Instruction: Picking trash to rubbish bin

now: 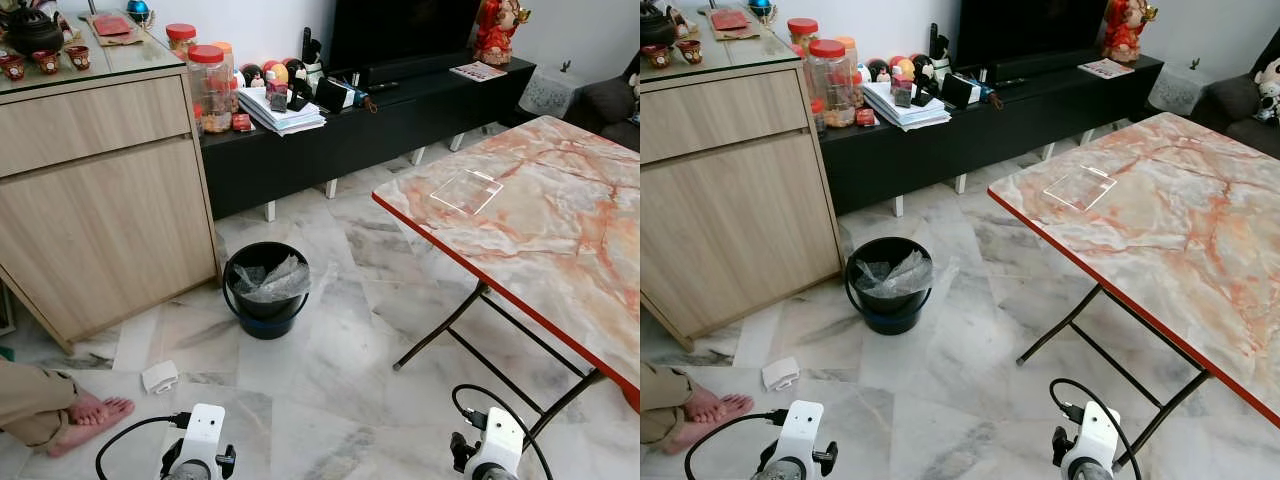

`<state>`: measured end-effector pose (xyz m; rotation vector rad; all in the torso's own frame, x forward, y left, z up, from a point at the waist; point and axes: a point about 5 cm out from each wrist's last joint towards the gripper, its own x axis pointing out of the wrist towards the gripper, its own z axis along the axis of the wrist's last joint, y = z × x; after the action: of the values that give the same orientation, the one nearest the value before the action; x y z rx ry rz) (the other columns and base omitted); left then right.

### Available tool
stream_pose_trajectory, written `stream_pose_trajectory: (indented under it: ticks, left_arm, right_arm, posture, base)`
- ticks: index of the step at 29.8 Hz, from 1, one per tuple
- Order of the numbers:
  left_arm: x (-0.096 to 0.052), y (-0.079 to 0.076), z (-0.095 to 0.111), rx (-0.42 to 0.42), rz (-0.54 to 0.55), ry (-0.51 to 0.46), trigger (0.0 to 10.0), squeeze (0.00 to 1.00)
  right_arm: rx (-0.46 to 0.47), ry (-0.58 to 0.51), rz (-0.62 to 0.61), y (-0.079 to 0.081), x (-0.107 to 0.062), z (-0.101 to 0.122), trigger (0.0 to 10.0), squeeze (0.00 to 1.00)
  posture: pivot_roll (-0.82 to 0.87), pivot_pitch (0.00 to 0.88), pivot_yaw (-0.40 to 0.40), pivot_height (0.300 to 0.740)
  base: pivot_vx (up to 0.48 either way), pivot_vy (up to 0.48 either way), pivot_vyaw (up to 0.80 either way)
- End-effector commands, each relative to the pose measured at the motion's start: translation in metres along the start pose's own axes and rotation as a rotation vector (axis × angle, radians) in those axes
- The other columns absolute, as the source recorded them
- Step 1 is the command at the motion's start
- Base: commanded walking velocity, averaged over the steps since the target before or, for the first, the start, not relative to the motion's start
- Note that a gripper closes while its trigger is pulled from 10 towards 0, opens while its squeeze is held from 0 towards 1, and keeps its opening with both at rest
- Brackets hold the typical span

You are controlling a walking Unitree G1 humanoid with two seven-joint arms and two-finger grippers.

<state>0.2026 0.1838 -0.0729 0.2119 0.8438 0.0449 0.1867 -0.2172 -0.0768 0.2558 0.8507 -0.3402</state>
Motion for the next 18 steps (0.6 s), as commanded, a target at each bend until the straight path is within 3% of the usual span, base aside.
stream_pose_trajectory:
  ticks: [1,4,8,18]
  left_arm:
    - [-0.0003,-0.0018,-0.0029,0.020,-0.001,0.024,10.0,0.00]
    - [-0.0006,-0.0013,-0.0055,0.088,0.001,0.040,10.0,0.00]
    - [-0.0007,-0.0008,-0.0067,0.077,0.007,0.048,10.0,0.00]
    - [-0.0007,-0.0018,-0.0065,0.061,-0.001,0.050,10.0,0.00]
  right_arm:
    - [0.006,0.000,-0.007,-0.0020,0.0003,0.0017,10.0,0.00]
    - [0.005,-0.001,-0.007,-0.0018,0.0003,0.0019,10.0,0.00]
    - [0.005,-0.001,-0.006,-0.0015,0.0004,0.0019,10.0,0.00]
    - [0.001,-0.001,-0.006,-0.0011,0.0005,0.0022,10.0,0.00]
  posture:
    - [0.16,0.000,-0.112,0.740]
    - [0.16,0.000,-0.110,0.740]
    - [0.16,0.000,-0.110,0.740]
    - [0.16,0.000,-0.111,0.740]
  base:
    - [0.000,0.000,-0.80]
    - [0.000,-0.160,-0.80]
    - [0.000,-0.480,-0.79]
    - [0.000,0.000,-0.79]
